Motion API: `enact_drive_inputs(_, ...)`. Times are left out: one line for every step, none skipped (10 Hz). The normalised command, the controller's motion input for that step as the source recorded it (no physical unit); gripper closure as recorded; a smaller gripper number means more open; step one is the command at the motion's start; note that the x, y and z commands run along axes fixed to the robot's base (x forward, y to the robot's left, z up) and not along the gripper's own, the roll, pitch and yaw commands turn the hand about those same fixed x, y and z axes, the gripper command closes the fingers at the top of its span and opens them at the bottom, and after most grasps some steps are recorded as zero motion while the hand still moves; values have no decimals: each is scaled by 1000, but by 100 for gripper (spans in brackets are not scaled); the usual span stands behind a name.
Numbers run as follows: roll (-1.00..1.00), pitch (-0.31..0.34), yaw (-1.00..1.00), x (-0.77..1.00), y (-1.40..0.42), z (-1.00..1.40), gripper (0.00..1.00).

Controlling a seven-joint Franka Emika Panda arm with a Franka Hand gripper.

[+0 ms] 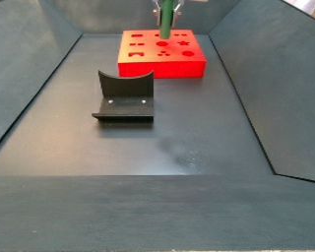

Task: Pick up the round object. Move up. Move to above the board. Insert the round object.
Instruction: Insert the round object.

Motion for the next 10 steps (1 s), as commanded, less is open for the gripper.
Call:
enact_drive_inputs(0, -50, 0, 26, 0, -154, 100)
enact_drive_inputs(14, -81, 0, 49, -3, -266, 100)
enact_drive_inputs(51, -51, 6, 200, -171, -229, 100)
enact_drive_inputs(71, -43, 43, 174, -214, -226, 100)
enact_drive_inputs(81, -54, 49, 149, -180, -266, 100)
enact_drive_inputs(76, -36, 46, 109, -129, -214, 100)
enact_drive_inputs(67, -16, 46, 20, -54, -169, 100)
enact_drive_inputs(71, 0, 51, 0, 0, -123, 100)
enact_drive_inputs(79, 0, 100, 0, 0, -26, 100)
enact_drive_inputs(91, 0, 117, 0, 0, 0, 100)
